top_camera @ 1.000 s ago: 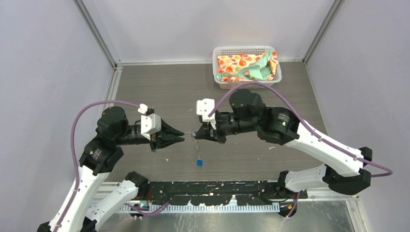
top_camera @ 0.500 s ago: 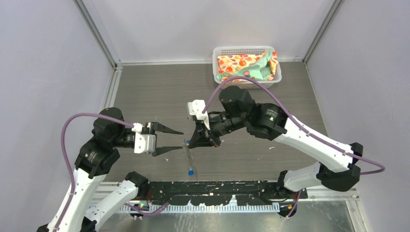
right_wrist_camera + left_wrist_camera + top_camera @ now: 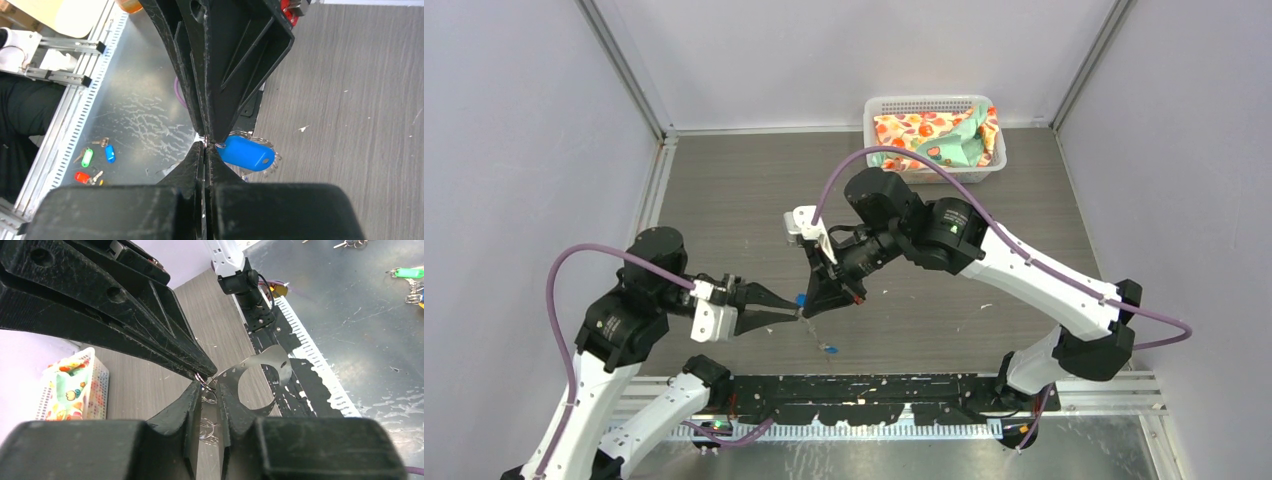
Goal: Put the keys on the keyring
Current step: Adjust the key on the keyring.
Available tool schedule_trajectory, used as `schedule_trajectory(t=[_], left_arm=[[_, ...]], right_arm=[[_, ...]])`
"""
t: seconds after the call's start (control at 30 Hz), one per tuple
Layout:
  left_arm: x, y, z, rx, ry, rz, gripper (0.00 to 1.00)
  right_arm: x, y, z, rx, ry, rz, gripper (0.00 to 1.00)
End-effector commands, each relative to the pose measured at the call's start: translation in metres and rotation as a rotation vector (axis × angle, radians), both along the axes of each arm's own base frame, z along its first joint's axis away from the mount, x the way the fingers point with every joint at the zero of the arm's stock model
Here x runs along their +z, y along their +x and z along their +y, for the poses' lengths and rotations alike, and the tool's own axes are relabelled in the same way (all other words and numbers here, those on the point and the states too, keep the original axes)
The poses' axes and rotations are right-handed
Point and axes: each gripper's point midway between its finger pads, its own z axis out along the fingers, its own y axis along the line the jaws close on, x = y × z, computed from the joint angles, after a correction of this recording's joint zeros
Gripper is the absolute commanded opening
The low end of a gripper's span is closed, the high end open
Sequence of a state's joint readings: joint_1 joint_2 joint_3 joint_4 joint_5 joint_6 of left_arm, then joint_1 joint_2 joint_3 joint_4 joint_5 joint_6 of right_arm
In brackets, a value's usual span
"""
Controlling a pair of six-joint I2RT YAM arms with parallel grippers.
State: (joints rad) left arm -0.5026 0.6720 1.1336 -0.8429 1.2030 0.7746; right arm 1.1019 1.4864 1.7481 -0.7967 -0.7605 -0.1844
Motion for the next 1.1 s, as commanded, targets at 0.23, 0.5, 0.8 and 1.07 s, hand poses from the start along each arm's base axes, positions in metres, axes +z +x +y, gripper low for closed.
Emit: schedule_trajectory(t=[0.23, 0.5, 0.8, 1.07], left_arm=[[-0.007, -0.015, 0.007, -0.024, 0.019, 0.002, 0.11], [-0.005, -0.012, 0.005, -0.011, -0.002, 0.008, 0.09], [0.013, 0.006, 0.004, 0.105, -0.052, -0.022, 0.07], [0.037, 0.02, 0.008, 0.222, -0.13, -0.046, 0.18]], right_arm=[[0.041, 0.016, -0.006, -0.089, 0.123, -0.089, 0.01], [0.059, 0.027, -0.007, -0.183, 0.246, -0.099, 0.01], [0.055, 0.027, -0.011, -0.218, 0.311, -0.098, 0.01], [0.051, 0.024, -0.014, -0.226, 0.337, -0.081, 0.01]])
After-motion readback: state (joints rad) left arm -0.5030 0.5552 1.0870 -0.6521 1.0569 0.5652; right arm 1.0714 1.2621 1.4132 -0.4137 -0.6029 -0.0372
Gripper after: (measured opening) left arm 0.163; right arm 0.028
